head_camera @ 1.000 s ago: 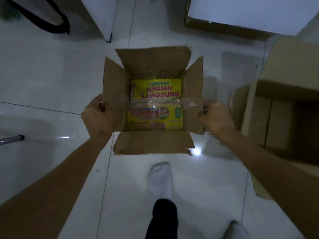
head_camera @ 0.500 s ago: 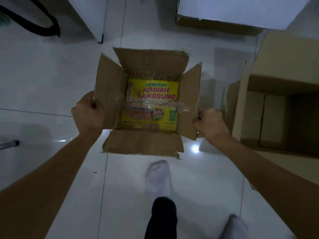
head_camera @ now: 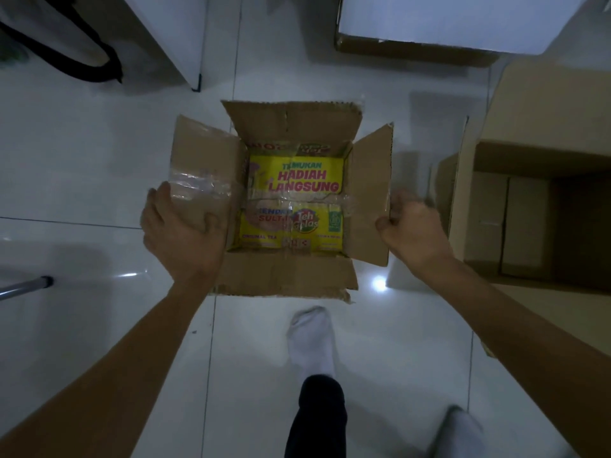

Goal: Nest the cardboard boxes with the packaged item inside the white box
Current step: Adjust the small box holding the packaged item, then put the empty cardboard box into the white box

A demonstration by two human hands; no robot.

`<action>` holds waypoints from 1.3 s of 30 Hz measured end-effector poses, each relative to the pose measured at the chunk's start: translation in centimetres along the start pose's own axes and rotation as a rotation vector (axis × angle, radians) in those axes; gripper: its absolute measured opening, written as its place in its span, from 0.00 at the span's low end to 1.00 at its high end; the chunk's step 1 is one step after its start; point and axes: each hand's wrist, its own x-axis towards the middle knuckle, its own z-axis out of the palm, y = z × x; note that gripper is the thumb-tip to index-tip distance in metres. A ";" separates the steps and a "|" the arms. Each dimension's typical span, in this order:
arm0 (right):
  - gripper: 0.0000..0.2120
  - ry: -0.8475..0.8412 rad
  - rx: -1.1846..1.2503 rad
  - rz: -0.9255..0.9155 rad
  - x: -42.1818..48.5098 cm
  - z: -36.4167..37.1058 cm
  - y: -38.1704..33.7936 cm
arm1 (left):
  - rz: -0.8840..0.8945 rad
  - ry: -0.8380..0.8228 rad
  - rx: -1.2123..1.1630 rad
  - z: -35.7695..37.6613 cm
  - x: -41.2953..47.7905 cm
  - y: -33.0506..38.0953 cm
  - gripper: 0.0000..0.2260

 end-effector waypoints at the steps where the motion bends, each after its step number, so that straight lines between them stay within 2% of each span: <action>1: 0.18 0.017 0.019 -0.032 -0.7 -0.5 -0.4 | 0.007 0.006 -0.006 -0.3 -0.8 0.3 0.31; 4: 0.26 0.073 0.073 -0.125 -2.8 -2.5 -0.9 | 0.050 -0.028 -0.070 -1.1 -3.9 1.7 0.28; 7: 0.23 0.088 0.162 -0.185 -4.5 -4.9 -0.3 | 0.118 -0.101 -0.107 -1.3 -7.3 3.5 0.25; 13: 0.18 0.131 0.236 -0.175 -6.3 -9.1 4.3 | 0.164 -0.283 -0.242 0.2 -13.4 9.3 0.15; 15: 0.17 0.108 0.257 -0.138 -6.3 -10.8 6.8 | 0.140 -0.333 -0.294 1.4 -14.9 11.5 0.15; 19: 0.17 0.061 0.185 -0.096 -5.6 -14.3 13.0 | 0.111 -0.330 -0.230 5.2 -17.7 16.6 0.20; 22: 0.17 0.041 0.111 -0.097 -5.3 -17.4 18.5 | -0.016 -0.367 -0.231 8.4 -19.7 20.0 0.22; 24: 0.18 0.006 0.066 -0.079 -4.8 -19.9 22.2 | -0.037 -0.381 -0.239 10.2 -21.1 22.2 0.22; 26: 0.20 0.011 0.001 -0.052 -4.0 -22.6 25.4 | -0.094 -0.348 -0.257 11.4 -22.2 24.3 0.22; 28: 0.20 0.128 -0.110 -0.080 -3.2 -25.0 28.1 | -0.142 -0.286 -0.243 12.2 -22.7 25.4 0.21; 30: 0.20 0.315 -0.260 -0.140 -2.5 -26.8 30.2 | -0.146 -0.241 -0.200 12.5 -22.7 26.0 0.17; 33: 0.26 0.514 -0.402 -0.039 -1.7 -29.1 32.3 | -0.134 -0.268 -0.144 12.6 -22.6 26.7 0.13; 35: 0.32 0.520 -0.283 0.133 -0.9 -30.1 33.2 | -0.105 -0.318 -0.136 12.7 -22.6 27.0 0.13; 36: 0.34 0.473 -0.129 0.240 -0.4 -30.3 33.7 | -0.090 -0.342 -0.150 12.8 -22.6 27.1 0.12; 37: 0.34 0.390 0.058 0.348 0.0 -30.4 34.0 | -0.090 -0.364 -0.169 12.9 -22.7 27.1 0.11; 39: 0.26 0.213 0.330 0.455 0.7 -30.1 34.4 | -0.096 -0.381 -0.190 13.0 -22.9 27.3 0.11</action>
